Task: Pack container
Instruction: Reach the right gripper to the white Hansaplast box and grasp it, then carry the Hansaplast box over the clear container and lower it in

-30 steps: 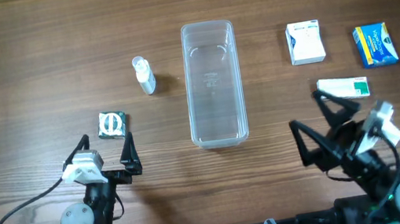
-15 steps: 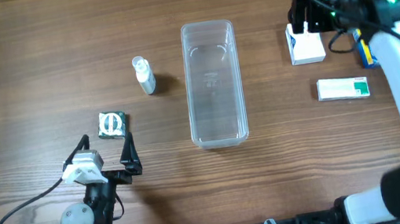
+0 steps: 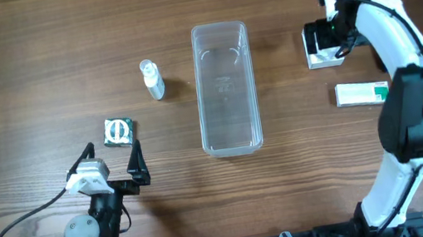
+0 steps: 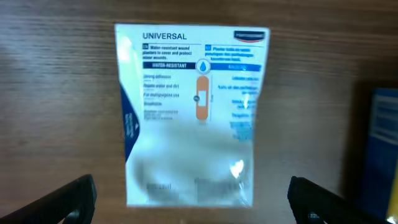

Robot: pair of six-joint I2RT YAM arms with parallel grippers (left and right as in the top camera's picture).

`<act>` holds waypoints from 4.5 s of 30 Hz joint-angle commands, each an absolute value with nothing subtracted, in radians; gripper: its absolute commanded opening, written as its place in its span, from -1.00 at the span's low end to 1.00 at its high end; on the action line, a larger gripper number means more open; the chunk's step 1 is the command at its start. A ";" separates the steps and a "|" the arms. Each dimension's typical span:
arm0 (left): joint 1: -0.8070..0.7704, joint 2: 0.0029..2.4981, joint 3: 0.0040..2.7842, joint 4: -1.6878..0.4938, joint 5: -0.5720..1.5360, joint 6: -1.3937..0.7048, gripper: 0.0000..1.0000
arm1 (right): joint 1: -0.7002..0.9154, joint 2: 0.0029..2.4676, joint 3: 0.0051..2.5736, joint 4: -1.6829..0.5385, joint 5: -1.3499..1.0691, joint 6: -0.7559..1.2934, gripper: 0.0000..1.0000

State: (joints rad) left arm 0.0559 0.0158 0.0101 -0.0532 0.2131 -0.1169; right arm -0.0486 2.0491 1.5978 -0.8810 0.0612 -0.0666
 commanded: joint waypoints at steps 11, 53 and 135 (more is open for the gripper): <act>0.065 0.021 0.006 -0.057 0.208 -0.109 1.00 | -0.045 2.153 1.614 -0.793 0.060 -0.067 0.91; 0.065 0.021 0.006 -0.057 0.208 -0.109 1.00 | 0.103 1.627 1.554 -0.968 -0.208 0.140 0.43; 0.065 0.021 0.006 -0.057 0.208 -0.109 1.00 | 0.546 2.081 1.614 -0.865 0.124 0.318 -0.91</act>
